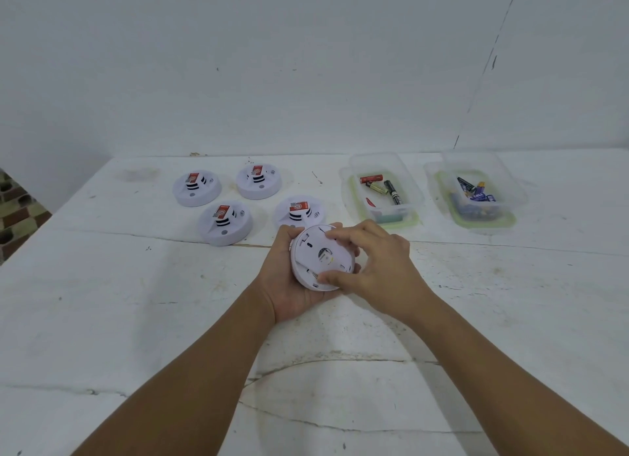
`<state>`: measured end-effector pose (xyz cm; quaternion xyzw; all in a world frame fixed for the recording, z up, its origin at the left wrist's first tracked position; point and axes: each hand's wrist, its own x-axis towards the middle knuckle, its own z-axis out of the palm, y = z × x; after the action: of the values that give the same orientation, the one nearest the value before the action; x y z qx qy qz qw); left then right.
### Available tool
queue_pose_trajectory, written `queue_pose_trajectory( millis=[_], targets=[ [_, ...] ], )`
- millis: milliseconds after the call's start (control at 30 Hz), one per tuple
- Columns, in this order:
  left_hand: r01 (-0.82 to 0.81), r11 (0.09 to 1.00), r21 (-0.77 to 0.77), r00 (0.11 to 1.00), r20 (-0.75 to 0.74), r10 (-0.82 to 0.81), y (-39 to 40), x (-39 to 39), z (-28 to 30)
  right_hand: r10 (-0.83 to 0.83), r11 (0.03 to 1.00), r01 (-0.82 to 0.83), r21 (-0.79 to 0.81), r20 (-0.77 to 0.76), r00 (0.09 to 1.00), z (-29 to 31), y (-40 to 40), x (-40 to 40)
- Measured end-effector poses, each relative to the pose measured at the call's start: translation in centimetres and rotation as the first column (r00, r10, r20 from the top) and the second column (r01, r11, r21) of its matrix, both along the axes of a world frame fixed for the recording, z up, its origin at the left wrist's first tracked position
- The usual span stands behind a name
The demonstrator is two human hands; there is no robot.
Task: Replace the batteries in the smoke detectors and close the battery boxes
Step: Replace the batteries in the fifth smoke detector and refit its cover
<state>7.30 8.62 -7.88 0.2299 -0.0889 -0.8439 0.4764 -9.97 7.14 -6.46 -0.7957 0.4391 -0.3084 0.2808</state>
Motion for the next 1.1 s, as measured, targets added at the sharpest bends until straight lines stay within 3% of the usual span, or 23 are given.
queue_pose_trajectory(
  millis=[467,733,1100],
  targets=[
    [-0.006,1.000,0.027,0.995,0.098,0.004,0.2,0.0,0.0,-0.226,0.973,0.203,-0.108,-0.278,0.934,1.9,0.7,1.9],
    [-0.018,1.000,0.016,0.982,0.186,0.015,0.4,-0.2,0.4,-0.154,0.988,0.157,-0.013,-0.290,0.945,2.5,-0.1,1.4],
    [-0.015,1.000,0.004,0.980,0.198,0.014,0.2,-0.1,0.0,-0.190,0.978,0.208,0.006,-0.378,0.906,2.7,-0.1,2.2]
  ],
)
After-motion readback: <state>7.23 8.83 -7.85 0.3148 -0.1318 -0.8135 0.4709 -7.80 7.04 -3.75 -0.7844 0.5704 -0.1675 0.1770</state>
